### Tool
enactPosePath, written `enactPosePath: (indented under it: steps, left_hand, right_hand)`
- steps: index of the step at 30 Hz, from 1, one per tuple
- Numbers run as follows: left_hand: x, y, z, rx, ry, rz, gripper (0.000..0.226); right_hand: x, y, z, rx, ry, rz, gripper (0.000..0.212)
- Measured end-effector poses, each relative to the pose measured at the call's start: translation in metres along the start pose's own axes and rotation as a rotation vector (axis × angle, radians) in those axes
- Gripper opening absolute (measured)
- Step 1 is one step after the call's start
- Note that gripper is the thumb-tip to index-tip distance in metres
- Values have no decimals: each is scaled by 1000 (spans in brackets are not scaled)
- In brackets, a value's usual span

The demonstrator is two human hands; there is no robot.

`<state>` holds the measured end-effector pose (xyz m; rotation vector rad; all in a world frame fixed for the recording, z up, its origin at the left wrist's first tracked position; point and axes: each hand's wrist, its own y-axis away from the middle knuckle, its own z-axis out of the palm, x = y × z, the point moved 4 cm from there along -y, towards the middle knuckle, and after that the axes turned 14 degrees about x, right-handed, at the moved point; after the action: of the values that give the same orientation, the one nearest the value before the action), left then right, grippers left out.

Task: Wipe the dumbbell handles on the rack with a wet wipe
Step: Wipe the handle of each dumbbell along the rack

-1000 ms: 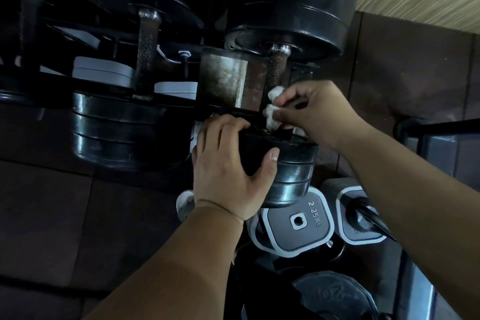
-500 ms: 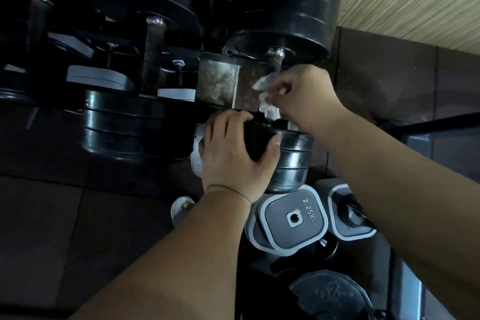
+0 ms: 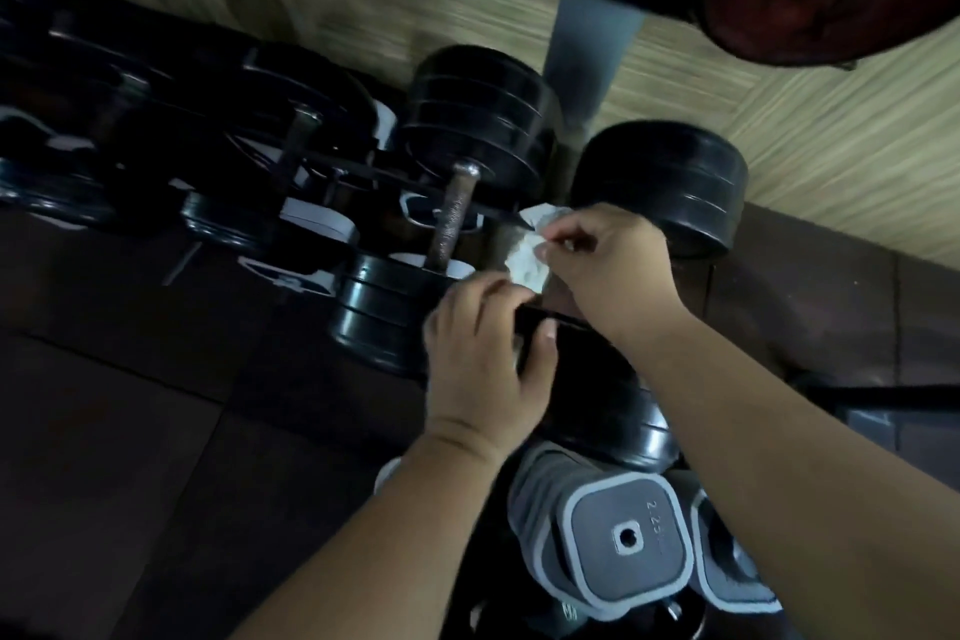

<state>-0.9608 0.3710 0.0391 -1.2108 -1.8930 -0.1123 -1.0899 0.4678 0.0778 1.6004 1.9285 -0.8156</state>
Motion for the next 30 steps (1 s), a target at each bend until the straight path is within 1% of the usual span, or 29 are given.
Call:
enactPosePath:
  steps: [1, 2, 3, 5, 7, 9, 13, 16, 18, 19, 21, 23, 26, 28, 30]
  left_hand:
    - [-13, -12, -12, 36, -59, 35, 41]
    - [-29, -24, -20, 21, -140, 37, 47]
    - [-45, -34, -26, -33, -236, -1, 56]
    - [-76, -48, -32, -159, -384, -137, 78]
    - [-92, -53, -33, -211, -398, -232, 92]
    - [-95, -51, -31, -192, -352, -257, 93]
    - [-98, -46, -28, -127, -316, -266, 91]
    - [-100, -46, -28, -108, -292, -265, 89]
    - [-100, -46, -27, -99, -288, -274, 88]
    - [-101, -46, -27, -92, -285, -277, 87]
    - [-102, -46, -27, -78, -270, -280, 85]
    - [-103, -46, -26, -66, -260, -274, 85]
    - [-104, -45, -25, -57, -255, -269, 84]
    - [-104, -46, -25, -60, -256, -268, 84]
    - [-104, -45, -25, -54, -248, -264, 83]
  right_hand:
    - [-5, -3, 7, 24, -22, 15, 9]
    - [-10, -5, 14, 45, -47, 36, 9]
    - [-14, -7, 21, 59, -77, 64, 9]
    - [-21, -10, 38, 65, -110, 98, 10]
    - [-25, -11, 57, 52, -69, 64, 10]
    - [-24, -13, 76, 36, -28, 43, 10]
    - [-16, -12, 100, 18, 11, 57, 7]
    - [-15, -23, 109, 88, 51, 32, 6]
    - [-17, -33, 114, 137, 69, 4, 10]
    - [-17, -37, 118, 136, 87, -17, 14]
    - [-16, -40, 127, 84, 124, -52, 25]
    - [-13, -36, 134, 18, 148, -98, 31]
    - [-8, -27, 139, -69, 143, -146, 24]
    - [-8, -23, 138, -183, 154, -174, 18]
    - [-12, -26, 136, -275, 177, -214, 17]
